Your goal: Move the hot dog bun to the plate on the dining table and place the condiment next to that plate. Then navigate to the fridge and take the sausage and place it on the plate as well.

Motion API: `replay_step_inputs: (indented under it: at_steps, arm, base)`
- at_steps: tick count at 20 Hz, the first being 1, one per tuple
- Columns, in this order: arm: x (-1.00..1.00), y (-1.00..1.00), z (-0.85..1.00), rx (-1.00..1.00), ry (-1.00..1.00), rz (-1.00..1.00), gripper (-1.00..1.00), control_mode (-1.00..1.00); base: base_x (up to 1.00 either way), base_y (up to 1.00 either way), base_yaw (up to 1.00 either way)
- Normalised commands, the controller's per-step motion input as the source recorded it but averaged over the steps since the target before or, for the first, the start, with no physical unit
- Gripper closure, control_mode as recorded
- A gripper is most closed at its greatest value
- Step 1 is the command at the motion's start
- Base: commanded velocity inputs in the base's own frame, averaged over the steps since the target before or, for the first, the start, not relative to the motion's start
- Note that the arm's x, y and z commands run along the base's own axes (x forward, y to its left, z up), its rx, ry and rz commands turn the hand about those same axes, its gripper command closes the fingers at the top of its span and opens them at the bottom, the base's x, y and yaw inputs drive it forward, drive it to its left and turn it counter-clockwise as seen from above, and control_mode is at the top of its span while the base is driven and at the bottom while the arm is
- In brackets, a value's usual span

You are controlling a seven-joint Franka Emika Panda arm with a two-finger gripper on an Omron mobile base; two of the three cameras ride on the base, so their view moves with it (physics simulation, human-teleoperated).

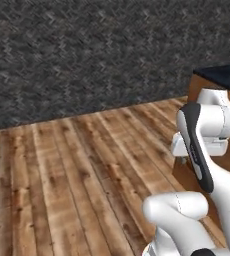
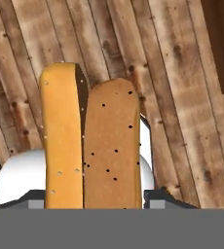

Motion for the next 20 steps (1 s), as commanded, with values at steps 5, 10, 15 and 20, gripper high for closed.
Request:
replay_step_inputs:
  at_steps: [5, 10, 15, 20]
  arm:
    - [0.00, 0.00, 0.00, 0.00, 0.00, 0.00, 1.00, 1.00]
    - [0.00, 0.00, 0.00, 0.00, 0.00, 0.00, 1.00, 1.00]
    - [0.00, 0.00, 0.00, 0.00, 0.00, 0.00, 1.00, 1.00]
    - [0.00, 0.00, 0.00, 0.00, 0.00, 0.00, 1.00, 1.00]
  base:
    - [0.96, 0.93, -0.50]
    - [1.00, 0.83, -0.45]
    - [1.00, 0.82, -0.46]
    - [1.00, 0.91, -0.47]
